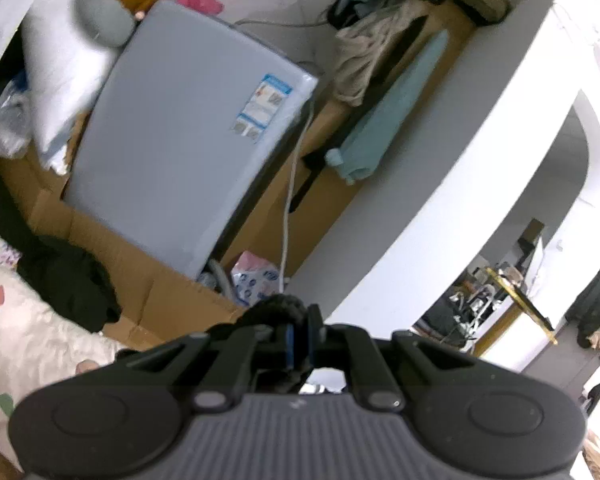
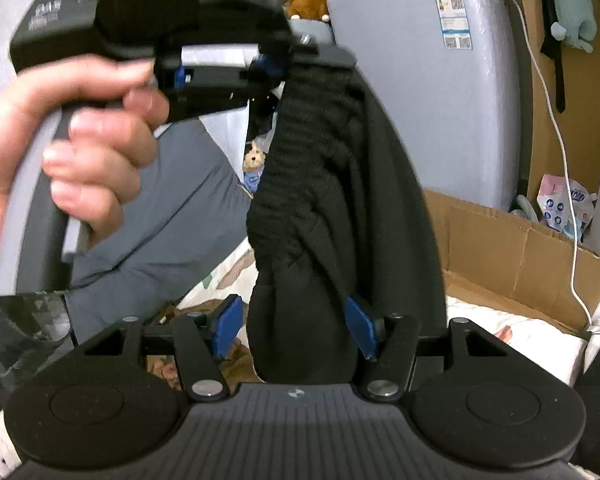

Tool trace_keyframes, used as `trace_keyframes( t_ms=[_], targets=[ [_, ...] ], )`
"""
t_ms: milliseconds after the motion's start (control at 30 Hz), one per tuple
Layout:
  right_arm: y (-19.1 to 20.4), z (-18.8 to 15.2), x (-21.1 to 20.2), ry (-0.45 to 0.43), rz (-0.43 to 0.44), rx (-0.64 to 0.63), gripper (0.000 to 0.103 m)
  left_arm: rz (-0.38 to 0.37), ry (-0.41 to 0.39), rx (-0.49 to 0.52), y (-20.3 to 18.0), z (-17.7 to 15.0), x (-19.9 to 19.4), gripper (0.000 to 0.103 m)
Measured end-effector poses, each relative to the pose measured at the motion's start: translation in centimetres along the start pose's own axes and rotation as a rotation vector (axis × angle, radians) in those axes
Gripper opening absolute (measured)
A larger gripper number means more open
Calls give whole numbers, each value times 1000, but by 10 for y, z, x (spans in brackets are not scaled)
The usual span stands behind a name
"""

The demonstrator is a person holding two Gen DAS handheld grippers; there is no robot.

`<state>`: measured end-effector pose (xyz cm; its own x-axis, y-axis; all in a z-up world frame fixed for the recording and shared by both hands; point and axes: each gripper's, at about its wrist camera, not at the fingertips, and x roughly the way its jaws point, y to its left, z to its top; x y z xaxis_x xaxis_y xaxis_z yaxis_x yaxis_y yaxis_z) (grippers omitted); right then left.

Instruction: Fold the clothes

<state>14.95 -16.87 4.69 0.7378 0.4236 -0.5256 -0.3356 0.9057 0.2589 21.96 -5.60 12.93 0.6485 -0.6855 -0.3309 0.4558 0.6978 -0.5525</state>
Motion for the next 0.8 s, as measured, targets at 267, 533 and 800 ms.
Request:
trace_keyframes(
  t_ms=[267,533,800],
  targets=[
    [15,6,-2,-64,-17,21,76,-57,-32,23,-38,20,-19,6],
    [27,10,-1,-135,-166,31,89,-93,-55,22,-61,24,-39,6],
    [28,10,14,-106,-237,-67,39,-94,-64,32,-67,22,-47,6]
  ],
)
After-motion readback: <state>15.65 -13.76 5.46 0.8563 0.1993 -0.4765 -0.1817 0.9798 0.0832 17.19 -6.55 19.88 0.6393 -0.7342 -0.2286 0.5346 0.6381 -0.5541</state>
